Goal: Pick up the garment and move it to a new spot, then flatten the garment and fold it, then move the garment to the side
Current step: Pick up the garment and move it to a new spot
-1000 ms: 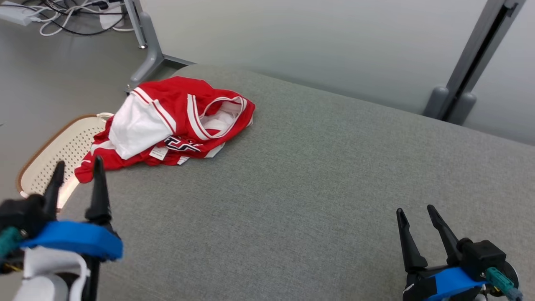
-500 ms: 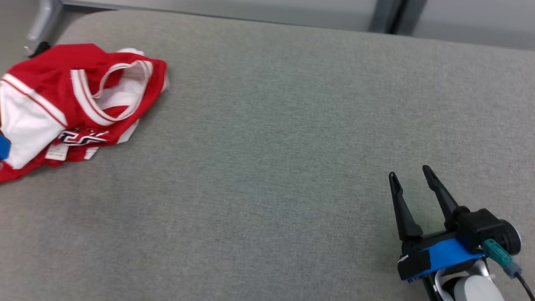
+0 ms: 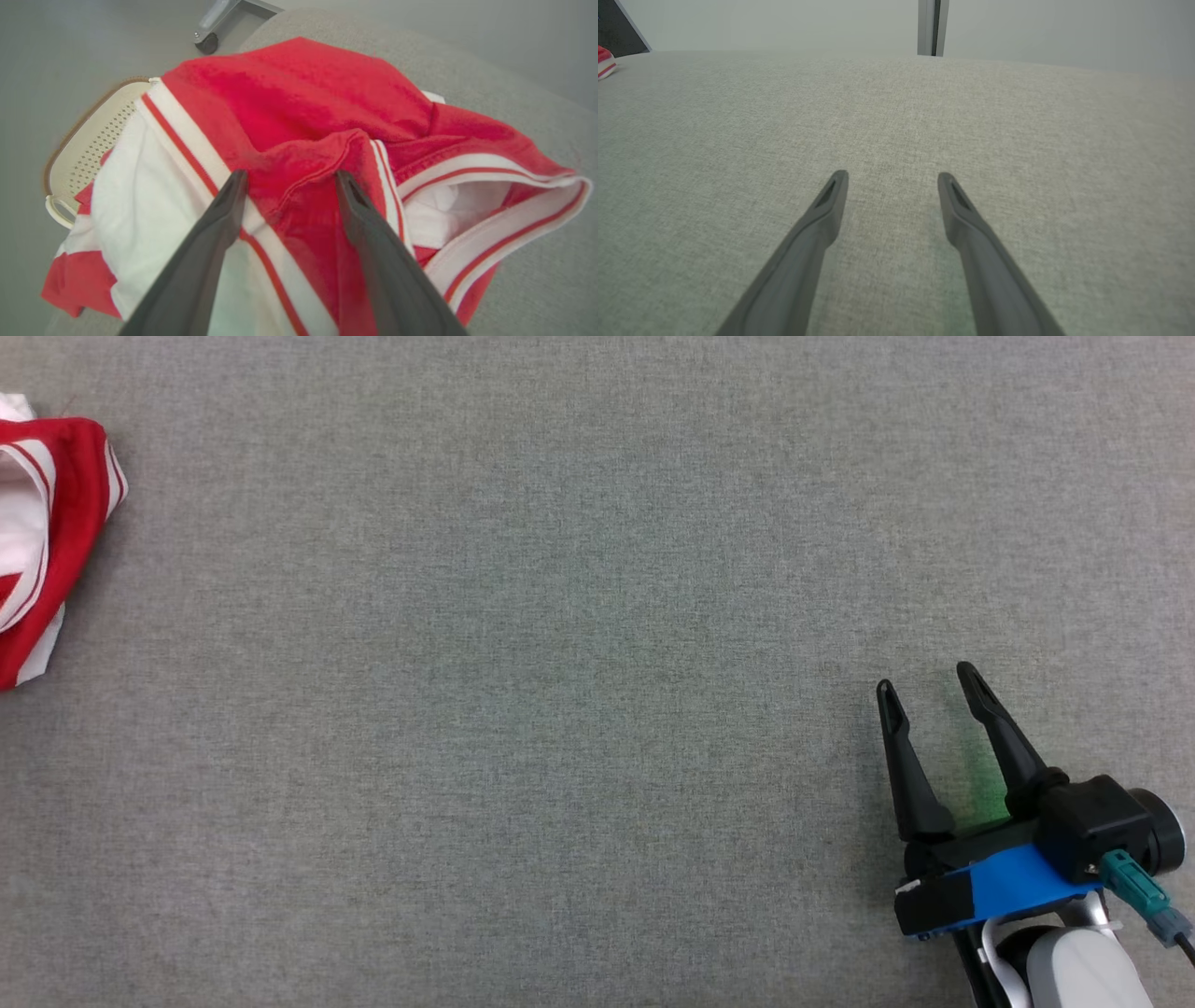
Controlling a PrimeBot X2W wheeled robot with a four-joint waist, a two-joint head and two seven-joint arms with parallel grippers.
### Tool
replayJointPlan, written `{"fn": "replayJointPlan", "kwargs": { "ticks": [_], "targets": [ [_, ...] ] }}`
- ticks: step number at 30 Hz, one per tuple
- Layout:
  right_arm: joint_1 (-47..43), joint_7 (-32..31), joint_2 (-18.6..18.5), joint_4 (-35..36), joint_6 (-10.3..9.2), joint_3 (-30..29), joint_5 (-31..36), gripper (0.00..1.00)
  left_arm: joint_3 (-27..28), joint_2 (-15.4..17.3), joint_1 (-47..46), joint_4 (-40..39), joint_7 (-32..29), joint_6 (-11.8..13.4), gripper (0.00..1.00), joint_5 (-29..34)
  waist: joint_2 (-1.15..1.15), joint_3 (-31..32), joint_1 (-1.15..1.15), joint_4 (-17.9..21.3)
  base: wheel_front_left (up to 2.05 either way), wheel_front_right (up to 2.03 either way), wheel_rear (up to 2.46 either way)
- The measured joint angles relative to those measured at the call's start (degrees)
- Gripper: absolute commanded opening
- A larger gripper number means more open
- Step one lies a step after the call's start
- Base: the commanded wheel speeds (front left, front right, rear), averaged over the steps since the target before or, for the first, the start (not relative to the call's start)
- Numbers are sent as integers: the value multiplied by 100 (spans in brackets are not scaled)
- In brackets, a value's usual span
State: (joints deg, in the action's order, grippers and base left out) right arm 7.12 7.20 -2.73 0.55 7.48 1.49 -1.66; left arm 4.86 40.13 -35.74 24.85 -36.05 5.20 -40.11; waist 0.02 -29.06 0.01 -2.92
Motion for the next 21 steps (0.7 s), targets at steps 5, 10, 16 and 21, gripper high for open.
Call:
{"fn": "replayJointPlan", "kwargs": {
  "ticks": [5,10,16,21],
  "targets": [
    [-1,52,0,-29,0,-4,-21,100,-212,-9,-2,315,-524,57,29,2,0,-7,0,17,0,0,0],
    [-3,118,0,-169,0,66,-111,100,-326,8,40,308,-556,-8,0,29,0,191,-1,-46,0,0,0],
    [-32,191,1,-369,0,148,-265,100,-504,237,65,98,-88,-304,0,327,-2,625,-2,-159,0,0,0],
    [-61,321,0,-635,0,166,-460,100,-712,353,-248,-269,412,-644,0,605,-2,1098,-1,-223,0,0,0]
  ]
}}
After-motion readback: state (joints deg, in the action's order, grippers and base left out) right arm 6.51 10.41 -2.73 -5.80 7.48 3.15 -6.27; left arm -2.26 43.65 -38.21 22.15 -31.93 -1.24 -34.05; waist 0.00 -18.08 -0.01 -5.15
